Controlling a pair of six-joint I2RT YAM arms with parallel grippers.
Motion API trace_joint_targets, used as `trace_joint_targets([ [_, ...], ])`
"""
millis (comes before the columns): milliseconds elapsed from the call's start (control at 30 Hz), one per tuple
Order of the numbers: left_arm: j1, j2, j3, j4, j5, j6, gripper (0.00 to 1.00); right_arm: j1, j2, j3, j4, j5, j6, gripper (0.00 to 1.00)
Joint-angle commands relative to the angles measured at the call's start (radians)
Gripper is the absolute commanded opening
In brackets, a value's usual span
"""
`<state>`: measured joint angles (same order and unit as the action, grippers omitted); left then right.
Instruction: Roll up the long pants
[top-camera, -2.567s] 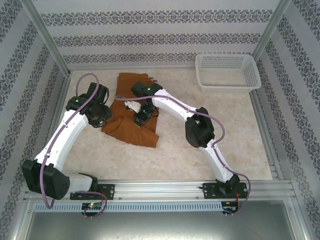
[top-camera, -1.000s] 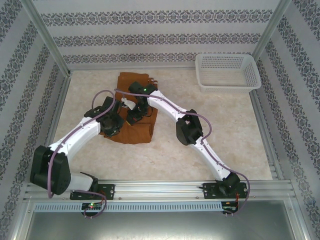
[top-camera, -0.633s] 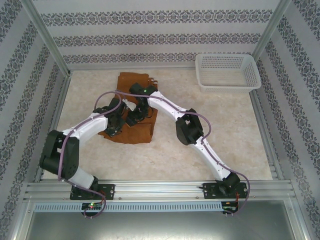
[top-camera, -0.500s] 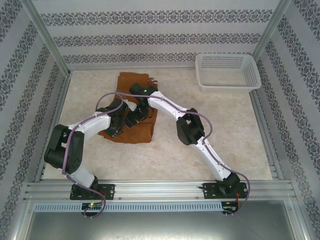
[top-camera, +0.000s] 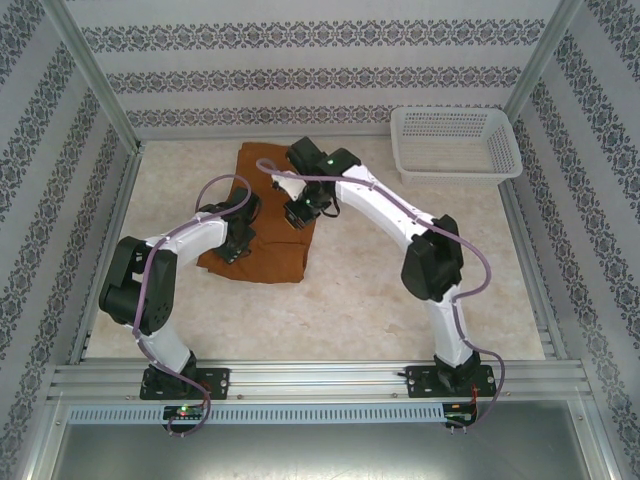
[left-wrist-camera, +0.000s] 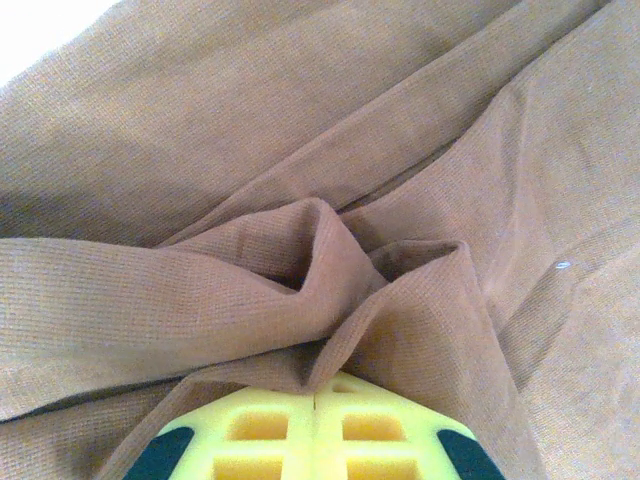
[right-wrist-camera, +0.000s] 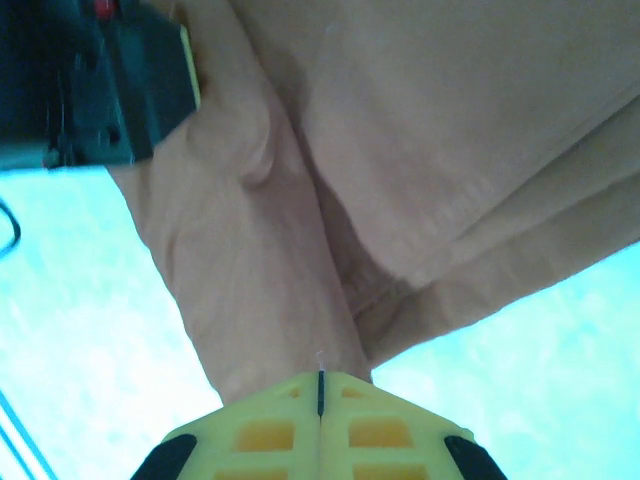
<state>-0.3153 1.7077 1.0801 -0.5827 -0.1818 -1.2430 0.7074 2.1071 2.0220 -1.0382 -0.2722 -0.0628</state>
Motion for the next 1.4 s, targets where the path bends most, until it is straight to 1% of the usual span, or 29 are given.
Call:
trace_joint_targets([
  [0, -0.007, -0.003, 0.03, -0.021, -0.022, -0.013, 0.0, 0.086, -0.032, -0.124, 0.056, 0.129, -0.02, 0.0],
  [100, -0.008, -0.003, 0.039, -0.036, -0.024, -0.013, 0.0, 0.147, -0.027, -0.163, 0.042, 0.194, -0.027, 0.0],
  [167, -0.003, -0.011, 0.04, -0.046, -0.03, -0.01, 0.0, 0.182, -0.036, -0.203, 0.065, 0.231, -0.021, 0.0],
  [200, 0.005, -0.016, 0.039, -0.052, -0.033, -0.007, 0.0, 0.202, -0.05, -0.237, 0.097, 0.253, -0.011, 0.06],
  [233, 0.012, -0.022, 0.036, -0.057, -0.036, -0.008, 0.0, 0.218, -0.066, -0.264, 0.123, 0.266, -0.008, 0.25],
  [267, 0.022, -0.03, 0.031, -0.056, -0.037, -0.004, 0.0, 0.234, -0.08, -0.288, 0.145, 0.288, -0.004, 0.5],
  [300, 0.035, -0.04, 0.027, -0.055, -0.038, 0.002, 0.0, 0.252, -0.093, -0.307, 0.158, 0.328, -0.007, 0.61],
  [367, 0.063, -0.049, 0.025, -0.052, -0.031, 0.016, 0.0, 0.298, -0.109, -0.33, 0.177, 0.436, -0.043, 0.69],
  [533, 0.114, -0.021, 0.09, -0.082, -0.007, 0.067, 0.0, 0.408, -0.11, -0.377, 0.252, 0.669, -0.136, 0.73],
  [667, 0.126, 0.002, 0.139, -0.096, 0.001, 0.092, 0.0, 0.457, -0.071, -0.383, 0.297, 0.76, -0.173, 0.74],
  [800, 0.134, 0.013, 0.165, -0.109, 0.007, 0.104, 0.0, 0.484, -0.02, -0.374, 0.326, 0.79, -0.197, 0.74],
  [1233, 0.168, 0.015, 0.17, -0.111, 0.028, 0.122, 0.0, 0.507, 0.151, -0.273, 0.389, 0.849, -0.258, 0.74],
  [1367, 0.18, 0.013, 0.172, -0.108, 0.034, 0.129, 0.0, 0.506, 0.202, -0.245, 0.436, 0.898, -0.304, 0.74],
])
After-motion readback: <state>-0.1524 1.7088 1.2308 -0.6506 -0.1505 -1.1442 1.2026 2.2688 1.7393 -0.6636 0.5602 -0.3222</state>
